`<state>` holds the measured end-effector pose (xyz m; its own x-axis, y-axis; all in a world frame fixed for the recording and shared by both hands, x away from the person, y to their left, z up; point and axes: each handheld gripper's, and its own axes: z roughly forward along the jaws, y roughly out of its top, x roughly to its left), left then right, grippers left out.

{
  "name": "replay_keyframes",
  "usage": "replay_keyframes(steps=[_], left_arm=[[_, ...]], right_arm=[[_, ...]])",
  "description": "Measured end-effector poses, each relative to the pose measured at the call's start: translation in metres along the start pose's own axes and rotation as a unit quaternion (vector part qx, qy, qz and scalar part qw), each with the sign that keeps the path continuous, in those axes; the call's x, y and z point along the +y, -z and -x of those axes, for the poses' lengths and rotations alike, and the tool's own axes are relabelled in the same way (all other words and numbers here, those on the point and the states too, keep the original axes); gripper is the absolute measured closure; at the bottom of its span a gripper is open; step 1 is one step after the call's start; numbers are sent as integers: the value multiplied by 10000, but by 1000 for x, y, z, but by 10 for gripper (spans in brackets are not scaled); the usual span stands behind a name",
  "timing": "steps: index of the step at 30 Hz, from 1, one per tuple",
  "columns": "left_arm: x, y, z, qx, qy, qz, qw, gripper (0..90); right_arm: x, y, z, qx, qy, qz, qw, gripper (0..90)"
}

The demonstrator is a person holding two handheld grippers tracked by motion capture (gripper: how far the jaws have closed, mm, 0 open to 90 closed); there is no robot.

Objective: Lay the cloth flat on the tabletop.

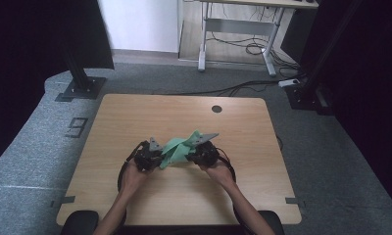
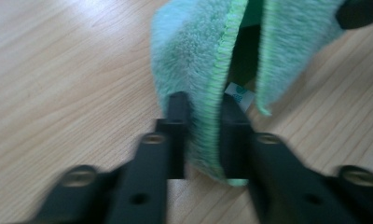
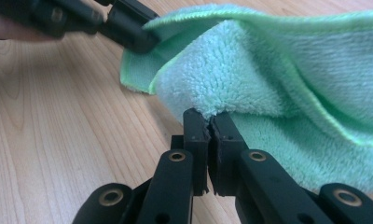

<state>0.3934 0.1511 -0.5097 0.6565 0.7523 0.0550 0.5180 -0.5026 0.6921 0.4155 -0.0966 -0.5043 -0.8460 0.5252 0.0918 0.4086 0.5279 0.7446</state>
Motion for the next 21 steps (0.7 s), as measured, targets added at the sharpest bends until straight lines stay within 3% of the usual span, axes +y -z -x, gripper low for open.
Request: replay_keyframes(steps=[7, 13, 14, 18, 21], left_arm=[[-2, 19, -15, -32, 275, 140, 9995, 867], [-5, 28, -22, -76, 384, 187, 9991, 862], [-6, 32, -25, -134, 452, 230, 9986, 862], [-6, 43, -30, -276, 575, 380, 9972, 860], [-5, 53, -33, -488, 684, 573, 9948, 858]], right_arm=[[-2, 23, 7, -240, -13, 134, 9996, 858], [1, 48, 17, -462, -120, 276, 9985, 858], [3, 60, 22, -574, -132, 336, 9977, 859], [11, 80, 29, -723, -180, 510, 9959, 859], [19, 95, 34, -819, -194, 664, 9942, 858]])
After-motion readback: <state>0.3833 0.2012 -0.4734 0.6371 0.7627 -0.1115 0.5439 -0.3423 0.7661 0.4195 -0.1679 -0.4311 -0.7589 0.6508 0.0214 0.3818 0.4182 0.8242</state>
